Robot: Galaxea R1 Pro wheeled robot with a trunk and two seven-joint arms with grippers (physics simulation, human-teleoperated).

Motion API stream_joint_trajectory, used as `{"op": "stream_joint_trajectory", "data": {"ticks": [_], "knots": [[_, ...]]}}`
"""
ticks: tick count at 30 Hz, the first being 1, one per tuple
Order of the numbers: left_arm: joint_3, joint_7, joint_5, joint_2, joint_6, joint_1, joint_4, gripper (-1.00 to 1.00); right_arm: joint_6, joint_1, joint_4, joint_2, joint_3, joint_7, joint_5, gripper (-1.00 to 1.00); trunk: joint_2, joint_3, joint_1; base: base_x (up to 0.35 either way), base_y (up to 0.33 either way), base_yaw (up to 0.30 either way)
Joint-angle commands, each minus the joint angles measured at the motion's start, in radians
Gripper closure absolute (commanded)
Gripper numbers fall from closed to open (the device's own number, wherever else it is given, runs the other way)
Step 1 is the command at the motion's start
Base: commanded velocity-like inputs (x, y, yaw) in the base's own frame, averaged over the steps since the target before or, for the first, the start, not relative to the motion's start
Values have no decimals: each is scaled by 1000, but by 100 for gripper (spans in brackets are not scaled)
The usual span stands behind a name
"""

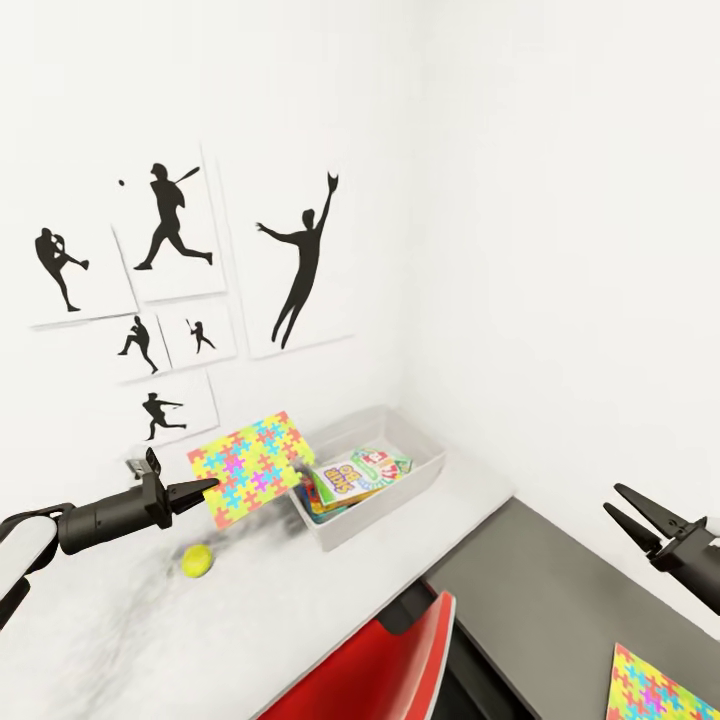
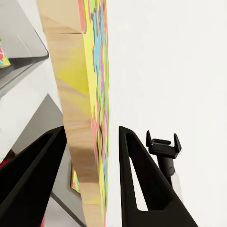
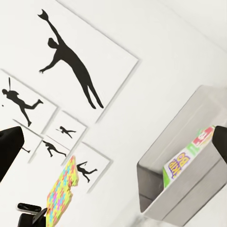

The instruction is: Put all the toys in the child's room - the three board games (two on the bed and one on the table), the two jigsaw puzzles on the table, and the tennis ball on the table - inside the toy box on the table in the child's room.

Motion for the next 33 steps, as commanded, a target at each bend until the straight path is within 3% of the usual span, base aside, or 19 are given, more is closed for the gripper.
{"op": "stream_joint_trajectory", "data": {"ticks": [1,7,24,27,29,33], "knots": [[-2,-6,-2,1,2,-1,1,100,5,-1,0,0,-2,4,2,-100,-2,-2,1,132,2,49],[-2,-6,-2,1,2,-1,1,100,1,-1,0,4,-2,6,2,-100,-2,-2,1,172,0,128],[2,5,-3,-2,1,-3,-3,100,-12,-1,0,10,0,14,11,-100,-2,-2,1,6,0,6],[-1,40,1,-8,1,-51,-4,100,-11,-1,0,9,1,14,11,-100,-2,-2,1,0,0,0],[-16,130,5,-36,4,-142,1,100,-11,-1,-1,9,3,13,11,-100,-2,-2,1,0,0,0],[-25,292,7,-142,5,-248,13,100,-10,-1,-1,7,2,13,11,-100,-2,-2,1,0,0,0]]}}
